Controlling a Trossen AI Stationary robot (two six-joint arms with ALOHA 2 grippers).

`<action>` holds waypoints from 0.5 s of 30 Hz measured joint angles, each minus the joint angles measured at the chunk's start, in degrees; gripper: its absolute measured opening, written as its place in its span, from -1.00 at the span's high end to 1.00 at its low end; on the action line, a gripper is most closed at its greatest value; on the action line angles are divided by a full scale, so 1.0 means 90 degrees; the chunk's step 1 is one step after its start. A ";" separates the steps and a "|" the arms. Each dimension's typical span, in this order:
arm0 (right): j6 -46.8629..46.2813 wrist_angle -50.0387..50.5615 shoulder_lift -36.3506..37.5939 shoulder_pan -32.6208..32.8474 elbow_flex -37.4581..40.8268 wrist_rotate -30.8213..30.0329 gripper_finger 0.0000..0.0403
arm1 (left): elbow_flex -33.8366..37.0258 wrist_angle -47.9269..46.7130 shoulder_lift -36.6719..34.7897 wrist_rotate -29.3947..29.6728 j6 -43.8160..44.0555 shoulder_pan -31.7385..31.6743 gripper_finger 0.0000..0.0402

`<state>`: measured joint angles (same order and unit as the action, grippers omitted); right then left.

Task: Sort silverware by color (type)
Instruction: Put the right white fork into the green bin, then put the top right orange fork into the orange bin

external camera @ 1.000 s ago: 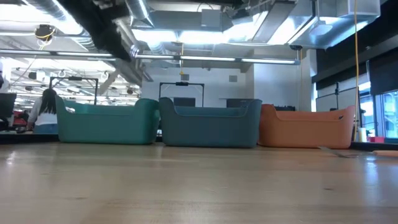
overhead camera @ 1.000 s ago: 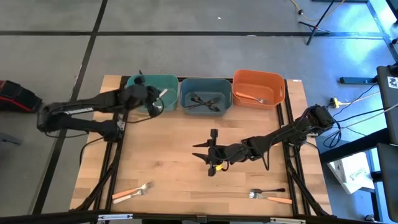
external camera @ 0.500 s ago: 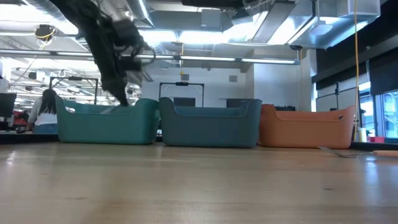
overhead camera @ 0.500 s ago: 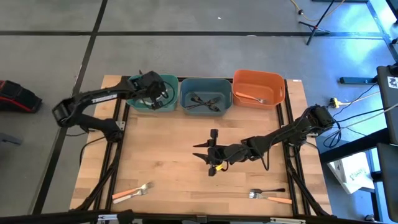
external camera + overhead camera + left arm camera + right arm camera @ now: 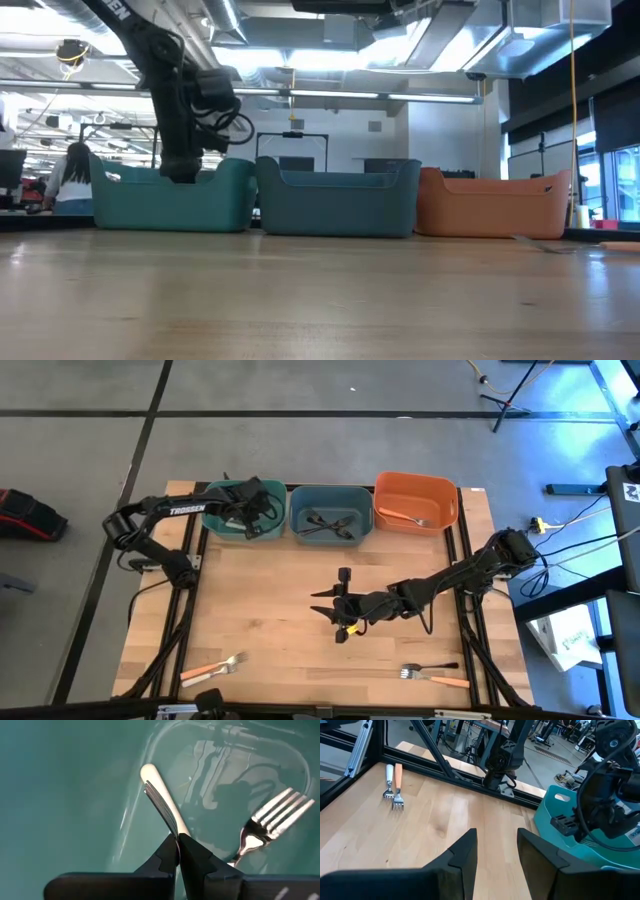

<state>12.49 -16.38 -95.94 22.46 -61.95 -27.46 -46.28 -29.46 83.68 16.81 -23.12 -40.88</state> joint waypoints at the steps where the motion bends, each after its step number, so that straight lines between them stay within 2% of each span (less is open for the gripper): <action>1: 0.0000 -0.0001 0.0000 0.0000 0.0000 0.0000 0.35 | 0.0000 0.0003 0.0025 -0.0006 0.0009 0.0000 0.95; 7: -0.0012 0.0002 -0.0002 0.0000 0.0000 0.0000 0.35 | 0.0000 -0.0004 0.0085 -0.0029 0.0162 0.0000 0.92; 15: -0.0019 0.0005 -0.0002 0.0000 0.0000 0.0000 0.35 | -0.0078 -0.0199 0.0005 0.0129 0.0247 0.0015 0.62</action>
<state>12.32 -16.34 -95.96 22.46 -61.95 -27.46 -46.99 -31.25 83.72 17.98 -20.90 -40.75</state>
